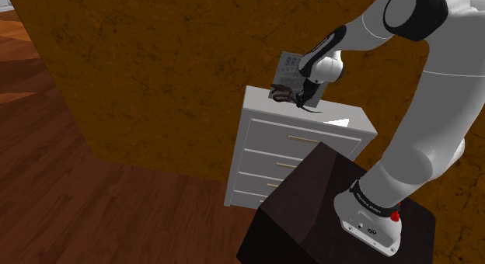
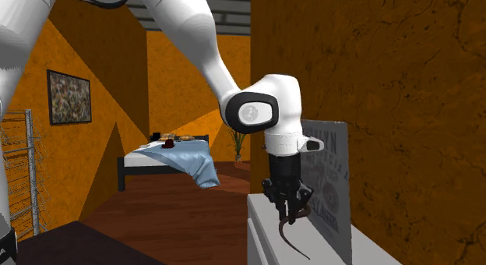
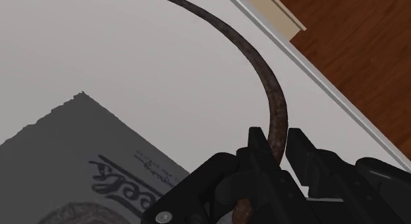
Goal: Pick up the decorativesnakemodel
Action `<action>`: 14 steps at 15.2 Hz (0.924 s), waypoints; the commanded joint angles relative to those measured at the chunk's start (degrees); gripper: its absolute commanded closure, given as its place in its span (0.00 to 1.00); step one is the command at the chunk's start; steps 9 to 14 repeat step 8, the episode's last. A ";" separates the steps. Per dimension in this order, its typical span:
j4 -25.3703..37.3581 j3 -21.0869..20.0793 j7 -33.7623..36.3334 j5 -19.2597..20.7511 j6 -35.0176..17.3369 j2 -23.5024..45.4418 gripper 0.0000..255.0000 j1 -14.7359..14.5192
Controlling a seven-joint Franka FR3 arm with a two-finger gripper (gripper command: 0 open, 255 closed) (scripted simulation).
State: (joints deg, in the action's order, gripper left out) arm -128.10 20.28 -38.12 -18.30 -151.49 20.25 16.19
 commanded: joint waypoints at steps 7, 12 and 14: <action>-0.16 2.34 2.81 3.97 4.31 -4.85 1.00 -1.59; -0.16 2.34 2.82 3.97 4.31 -4.85 1.00 -1.58; -0.16 2.34 2.82 3.97 4.31 -4.85 1.00 -1.58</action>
